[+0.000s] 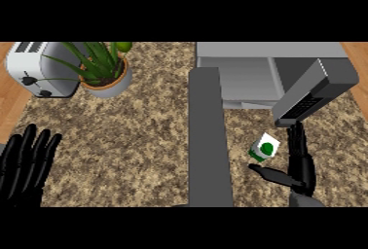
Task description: Pick up the milk, place it into the microwave and close the microwave
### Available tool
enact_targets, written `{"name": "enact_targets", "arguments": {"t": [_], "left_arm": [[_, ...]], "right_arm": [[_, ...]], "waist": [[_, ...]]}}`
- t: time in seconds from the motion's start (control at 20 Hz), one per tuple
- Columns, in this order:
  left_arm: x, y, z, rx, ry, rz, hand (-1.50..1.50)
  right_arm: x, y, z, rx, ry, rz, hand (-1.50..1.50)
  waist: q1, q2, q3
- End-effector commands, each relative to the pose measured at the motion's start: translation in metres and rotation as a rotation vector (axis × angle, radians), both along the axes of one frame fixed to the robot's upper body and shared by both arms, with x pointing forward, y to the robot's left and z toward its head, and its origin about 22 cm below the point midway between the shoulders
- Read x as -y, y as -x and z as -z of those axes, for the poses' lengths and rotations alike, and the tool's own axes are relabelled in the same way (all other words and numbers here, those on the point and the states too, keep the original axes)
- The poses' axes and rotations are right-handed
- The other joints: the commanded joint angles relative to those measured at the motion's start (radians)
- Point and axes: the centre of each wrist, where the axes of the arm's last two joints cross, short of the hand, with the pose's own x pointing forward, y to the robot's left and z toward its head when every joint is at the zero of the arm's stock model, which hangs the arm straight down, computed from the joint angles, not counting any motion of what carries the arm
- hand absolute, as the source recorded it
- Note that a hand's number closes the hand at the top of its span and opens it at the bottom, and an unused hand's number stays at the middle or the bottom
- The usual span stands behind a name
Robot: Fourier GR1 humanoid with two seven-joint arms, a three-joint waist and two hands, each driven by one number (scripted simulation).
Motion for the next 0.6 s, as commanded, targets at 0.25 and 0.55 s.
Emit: {"name": "enact_targets", "arguments": {"t": [0.25, 0.55], "left_arm": [[0.004, 0.020, -0.010, 0.005, -0.012, -0.001, -1.50], [0.006, 0.004, -0.007, 0.005, 0.002, 0.011, -1.50]], "right_arm": [[0.010, 0.001, 0.031, -0.011, 0.006, 0.020, -1.50], [0.009, 0.010, 0.059, -0.012, 0.009, -0.016, -1.50]], "waist": [[0.001, 0.000, 0.000], [0.008, 0.003, 0.001]]}}
